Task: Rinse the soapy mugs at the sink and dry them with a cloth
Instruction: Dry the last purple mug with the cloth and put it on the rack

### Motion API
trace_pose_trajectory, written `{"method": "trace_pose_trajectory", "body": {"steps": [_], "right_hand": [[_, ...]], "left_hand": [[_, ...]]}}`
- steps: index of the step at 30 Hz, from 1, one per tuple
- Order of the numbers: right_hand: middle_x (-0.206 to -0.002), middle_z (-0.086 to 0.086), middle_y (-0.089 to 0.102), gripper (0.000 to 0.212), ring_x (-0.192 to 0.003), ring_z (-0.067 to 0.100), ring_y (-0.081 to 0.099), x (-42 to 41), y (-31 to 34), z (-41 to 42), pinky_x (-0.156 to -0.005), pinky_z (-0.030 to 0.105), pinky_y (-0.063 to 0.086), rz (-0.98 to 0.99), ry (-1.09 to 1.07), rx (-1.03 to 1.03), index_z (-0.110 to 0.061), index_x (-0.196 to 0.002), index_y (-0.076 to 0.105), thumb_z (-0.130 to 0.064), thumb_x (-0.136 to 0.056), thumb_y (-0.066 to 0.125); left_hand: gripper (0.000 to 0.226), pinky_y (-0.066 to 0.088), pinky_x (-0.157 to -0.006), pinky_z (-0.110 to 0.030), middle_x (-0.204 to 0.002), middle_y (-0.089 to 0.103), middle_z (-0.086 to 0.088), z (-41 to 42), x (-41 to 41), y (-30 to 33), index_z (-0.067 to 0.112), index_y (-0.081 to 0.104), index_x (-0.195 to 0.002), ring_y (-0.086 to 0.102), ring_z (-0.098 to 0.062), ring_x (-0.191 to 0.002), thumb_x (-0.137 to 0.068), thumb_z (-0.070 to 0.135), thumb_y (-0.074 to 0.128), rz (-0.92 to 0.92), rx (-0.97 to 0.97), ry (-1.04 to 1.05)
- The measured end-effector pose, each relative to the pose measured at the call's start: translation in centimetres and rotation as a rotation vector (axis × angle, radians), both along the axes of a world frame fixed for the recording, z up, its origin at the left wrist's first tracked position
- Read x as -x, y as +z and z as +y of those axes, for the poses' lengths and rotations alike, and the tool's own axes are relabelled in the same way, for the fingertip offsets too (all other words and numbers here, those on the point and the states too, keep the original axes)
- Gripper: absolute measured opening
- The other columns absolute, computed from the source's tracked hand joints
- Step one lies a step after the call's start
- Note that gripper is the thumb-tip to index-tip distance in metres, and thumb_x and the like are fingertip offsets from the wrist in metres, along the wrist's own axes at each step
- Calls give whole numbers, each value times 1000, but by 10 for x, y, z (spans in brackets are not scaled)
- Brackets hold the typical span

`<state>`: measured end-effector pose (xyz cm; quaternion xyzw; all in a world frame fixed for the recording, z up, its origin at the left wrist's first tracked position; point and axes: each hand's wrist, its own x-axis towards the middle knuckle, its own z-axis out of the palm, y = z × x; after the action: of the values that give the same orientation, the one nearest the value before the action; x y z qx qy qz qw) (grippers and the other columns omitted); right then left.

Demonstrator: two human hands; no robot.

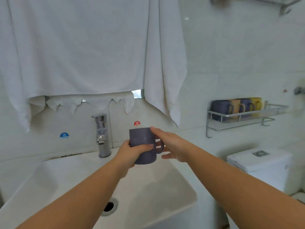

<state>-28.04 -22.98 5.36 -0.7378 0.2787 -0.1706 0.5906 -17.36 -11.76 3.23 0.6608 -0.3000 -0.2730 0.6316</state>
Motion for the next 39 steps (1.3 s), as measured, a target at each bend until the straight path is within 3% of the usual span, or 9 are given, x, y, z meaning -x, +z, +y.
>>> {"method": "trace_pose_trajectory", "body": {"steps": [2,7,12,22,27,30,33,36,39], "right_hand": [[-117,1,64,49,-106,18,61,11,7,-17,-93,38,48,-44,-13,7,-22,-121,59,-59,-89,52],[-106,-2,68,38,-96,14,64,33,37,-73,-86,34,52,-170,-106,49,-20,-117,60,-47,-91,55],[-106,-1,70,47,-94,13,67,58,92,-145,-88,35,55,-210,-180,144,-22,-114,63,-60,-87,53],[-106,7,70,60,-97,19,68,101,258,-236,-92,37,52,-223,-331,181,-20,-108,66,-69,-90,36],[-113,5,63,55,-98,21,65,116,357,-270,-93,39,51,-215,-393,238,-21,-119,54,-66,-92,36],[-129,7,51,59,-107,23,58,120,409,-300,-94,40,49,-195,-517,417,-18,-137,36,-50,-91,54],[-147,10,34,73,-126,30,43,120,448,-337,-96,39,43,-91,-651,800,-17,-147,22,-34,-88,62],[-151,7,25,87,-136,29,29,115,476,-373,-104,44,38,35,-687,1133,-19,-150,12,-33,-83,66],[-159,7,9,101,-146,28,11,98,494,-408,-117,47,21,176,-668,1385,-20,-152,1,-41,-80,69]], "left_hand": [[50,48,-52,-19,-102,67,0,-25,9,14,15,55,-118,63,-13,-83,-76,18,81,-4,30,-11],[55,58,-80,-37,-103,69,-5,-92,22,56,12,57,-116,68,-22,-90,-70,17,86,-116,63,-43],[35,57,-75,-32,-91,76,-1,-164,36,113,19,66,-101,72,-19,-83,-71,16,84,-173,128,-190],[42,51,-61,-23,-103,73,1,-272,62,282,21,63,-115,69,-15,-91,-76,24,80,-220,130,-372],[43,52,-71,-29,-103,71,2,-303,73,375,22,60,-111,66,-15,-93,-75,28,81,-174,128,-359],[53,51,-84,-35,-111,68,0,-321,77,419,20,56,-118,63,-19,-101,-73,30,82,-155,129,-321],[57,51,-82,-36,-110,66,-1,-334,80,448,19,53,-120,62,-19,-101,-72,29,82,-130,148,-267],[54,49,-76,-33,-107,66,0,-345,82,462,20,53,-118,62,-18,-98,-73,28,82,-119,156,-217],[52,50,-74,-32,-106,67,-1,-352,80,464,20,54,-116,62,-18,-96,-73,27,82,-99,164,-170]]}}
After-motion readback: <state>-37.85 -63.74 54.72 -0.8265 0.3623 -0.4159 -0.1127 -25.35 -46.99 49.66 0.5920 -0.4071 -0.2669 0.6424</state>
